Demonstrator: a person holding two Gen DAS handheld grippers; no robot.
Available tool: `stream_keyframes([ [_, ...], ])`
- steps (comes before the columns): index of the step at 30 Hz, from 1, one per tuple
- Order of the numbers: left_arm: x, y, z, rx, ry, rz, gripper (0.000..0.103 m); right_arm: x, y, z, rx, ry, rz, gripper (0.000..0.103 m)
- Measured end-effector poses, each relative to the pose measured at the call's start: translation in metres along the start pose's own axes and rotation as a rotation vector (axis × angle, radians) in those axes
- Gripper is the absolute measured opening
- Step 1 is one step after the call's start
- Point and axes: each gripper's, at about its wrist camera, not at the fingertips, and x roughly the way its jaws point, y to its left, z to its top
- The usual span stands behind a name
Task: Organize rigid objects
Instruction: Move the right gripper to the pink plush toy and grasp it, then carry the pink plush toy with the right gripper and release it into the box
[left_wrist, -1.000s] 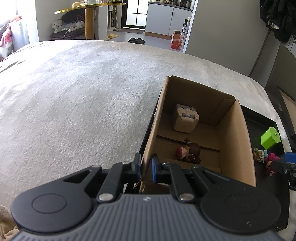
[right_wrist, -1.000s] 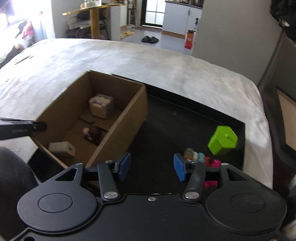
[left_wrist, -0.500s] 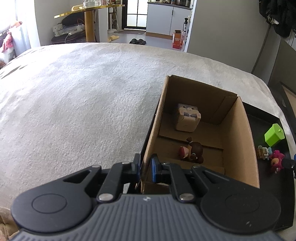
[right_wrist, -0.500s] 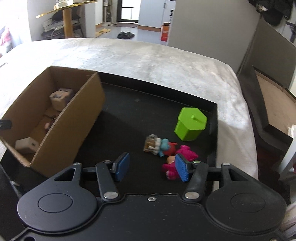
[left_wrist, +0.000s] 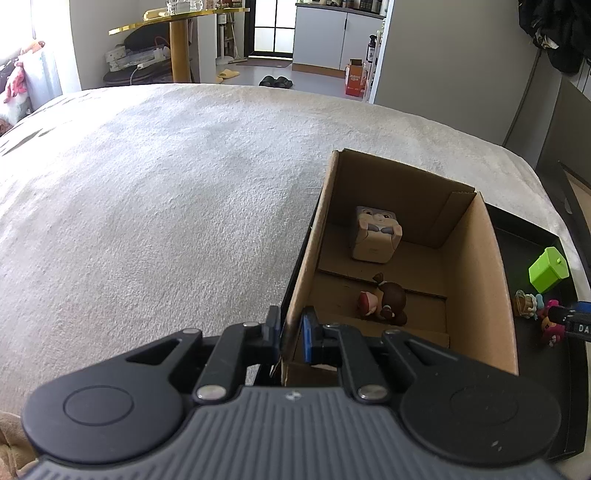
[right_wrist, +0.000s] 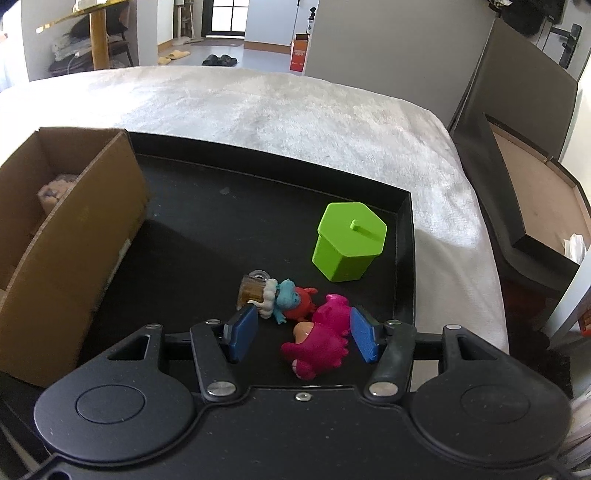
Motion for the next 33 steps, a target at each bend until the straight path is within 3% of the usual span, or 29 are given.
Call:
stream_keyframes([
  [9,0.000,0.000,0.000,-0.002,0.000,-0.002,0.011,0.019,0.002,-0.001,-0.008,0.046,-0.006,0.056],
  [11,0.000,0.000,-0.001,-0.002,0.000,-0.003,0.011,0.021,0.003,-0.003,-0.012,0.052,-0.002,0.052],
  [13,0.001,0.000,-0.001,-0.002,0.000,-0.002,0.011,0.020,0.004,-0.005,-0.032,0.048,-0.013,0.038],
  [16,0.001,0.000,-0.001,0.000,0.000,-0.001,0.011,0.016,0.003,-0.007,-0.038,0.050,-0.001,0.030],
  [23,-0.001,0.000,-0.001,0.000,-0.001,-0.006,0.011,0.011,0.006,-0.012,-0.037,0.055,0.007,0.030],
  [27,-0.001,0.001,-0.001,-0.001,-0.001,-0.007,0.011,0.018,0.005,-0.012,-0.020,0.075,0.003,0.047],
  [32,0.001,-0.001,0.001,0.000,0.001,-0.001,0.011,0.027,0.007,-0.017,-0.003,0.096,0.021,0.045],
  [33,0.001,-0.001,0.001,-0.001,0.002,-0.002,0.011,0.027,0.007,-0.018,-0.001,0.095,0.021,0.039],
])
